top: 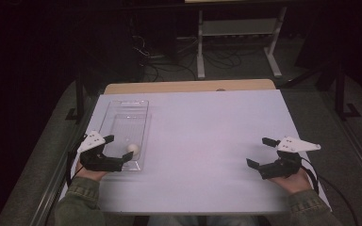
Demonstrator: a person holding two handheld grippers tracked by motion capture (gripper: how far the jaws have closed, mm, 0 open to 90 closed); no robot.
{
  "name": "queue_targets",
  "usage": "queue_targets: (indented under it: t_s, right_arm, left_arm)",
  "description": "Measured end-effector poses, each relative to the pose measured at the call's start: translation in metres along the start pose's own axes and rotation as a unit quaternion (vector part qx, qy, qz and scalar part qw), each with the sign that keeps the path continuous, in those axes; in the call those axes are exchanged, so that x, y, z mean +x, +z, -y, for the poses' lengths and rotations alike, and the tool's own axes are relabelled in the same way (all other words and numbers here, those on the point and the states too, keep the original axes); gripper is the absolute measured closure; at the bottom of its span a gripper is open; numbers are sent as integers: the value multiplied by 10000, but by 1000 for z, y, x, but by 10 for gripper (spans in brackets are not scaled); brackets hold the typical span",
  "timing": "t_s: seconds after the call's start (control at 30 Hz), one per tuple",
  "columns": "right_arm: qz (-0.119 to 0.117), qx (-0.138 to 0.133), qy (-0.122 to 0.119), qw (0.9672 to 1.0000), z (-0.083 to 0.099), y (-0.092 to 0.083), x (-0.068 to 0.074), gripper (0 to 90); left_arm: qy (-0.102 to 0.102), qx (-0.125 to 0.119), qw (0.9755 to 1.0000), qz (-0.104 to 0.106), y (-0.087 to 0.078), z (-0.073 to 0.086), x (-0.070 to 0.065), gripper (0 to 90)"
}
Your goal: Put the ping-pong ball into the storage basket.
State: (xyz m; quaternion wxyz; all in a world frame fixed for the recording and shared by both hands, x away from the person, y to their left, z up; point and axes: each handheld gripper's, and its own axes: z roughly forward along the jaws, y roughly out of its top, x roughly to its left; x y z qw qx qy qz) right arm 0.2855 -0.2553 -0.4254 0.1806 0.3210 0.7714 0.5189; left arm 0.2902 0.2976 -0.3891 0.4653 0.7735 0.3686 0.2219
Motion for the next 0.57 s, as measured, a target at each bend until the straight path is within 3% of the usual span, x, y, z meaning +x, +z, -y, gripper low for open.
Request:
queue_targets:
  t_s: [0.13,0.27,0.4,0.47,0.57]
  right_arm:
    - [-16,-20,36,10000,0,0,0,0]
    - [-23,-47,52,10000,0,-1,-1,0]
    - [-16,-55,74,10000,0,-1,-1,0]
    - [-17,-55,91,9999,0,-2,-1,0]
    - [-7,-64,90,9999,0,-2,-1,0]
  left_arm:
    - [-99,-293,9995,-117,-1,6,0,11]
    - [-175,-318,9993,-94,0,12,-1,11]
    - [-141,-333,9993,-119,0,14,-3,11]
    - [-53,-479,9985,-262,-3,12,-5,11]
    - [-87,-604,9979,-200,-6,10,-7,11]
